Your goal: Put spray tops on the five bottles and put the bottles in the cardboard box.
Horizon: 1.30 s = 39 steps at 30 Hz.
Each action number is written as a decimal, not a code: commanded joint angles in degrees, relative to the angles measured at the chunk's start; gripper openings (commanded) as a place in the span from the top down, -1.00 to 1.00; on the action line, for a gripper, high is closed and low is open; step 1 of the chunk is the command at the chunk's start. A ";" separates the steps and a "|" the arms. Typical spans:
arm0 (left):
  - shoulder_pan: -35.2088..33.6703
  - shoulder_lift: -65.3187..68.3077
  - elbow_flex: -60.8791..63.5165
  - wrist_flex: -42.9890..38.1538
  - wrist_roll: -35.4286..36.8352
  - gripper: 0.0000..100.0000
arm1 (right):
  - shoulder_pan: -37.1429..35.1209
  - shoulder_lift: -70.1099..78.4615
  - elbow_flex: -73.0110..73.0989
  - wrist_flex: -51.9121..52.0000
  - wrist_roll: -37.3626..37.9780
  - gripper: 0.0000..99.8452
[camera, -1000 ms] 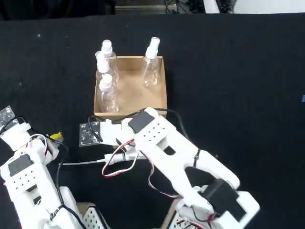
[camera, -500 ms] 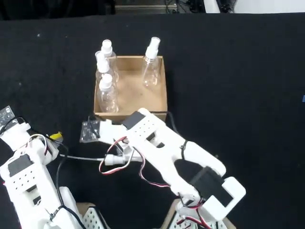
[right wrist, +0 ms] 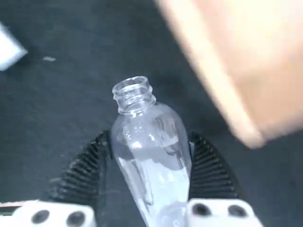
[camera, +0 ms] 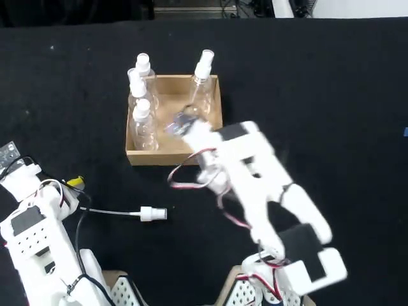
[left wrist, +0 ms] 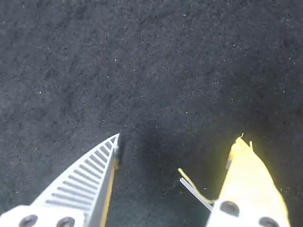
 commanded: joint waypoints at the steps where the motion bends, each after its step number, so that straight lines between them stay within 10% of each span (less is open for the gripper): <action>1: -0.13 -0.35 -3.47 -1.05 0.26 0.34 | 10.73 -6.55 2.33 0.26 0.18 0.79; 13: -0.13 -0.35 -3.38 -1.14 0.44 0.34 | 28.66 -8.66 7.08 -1.93 11.25 0.65; 17: -0.13 -0.35 -3.47 -1.14 0.44 0.34 | 30.07 -7.52 7.16 -1.85 16.44 0.34; 33: -0.13 -0.35 -3.38 -1.14 0.44 0.34 | 30.77 -7.08 16.48 -12.22 34.55 0.35; 39: -0.13 -0.35 -3.47 -1.14 0.44 0.34 | 30.68 -7.60 14.02 -13.27 22.95 0.94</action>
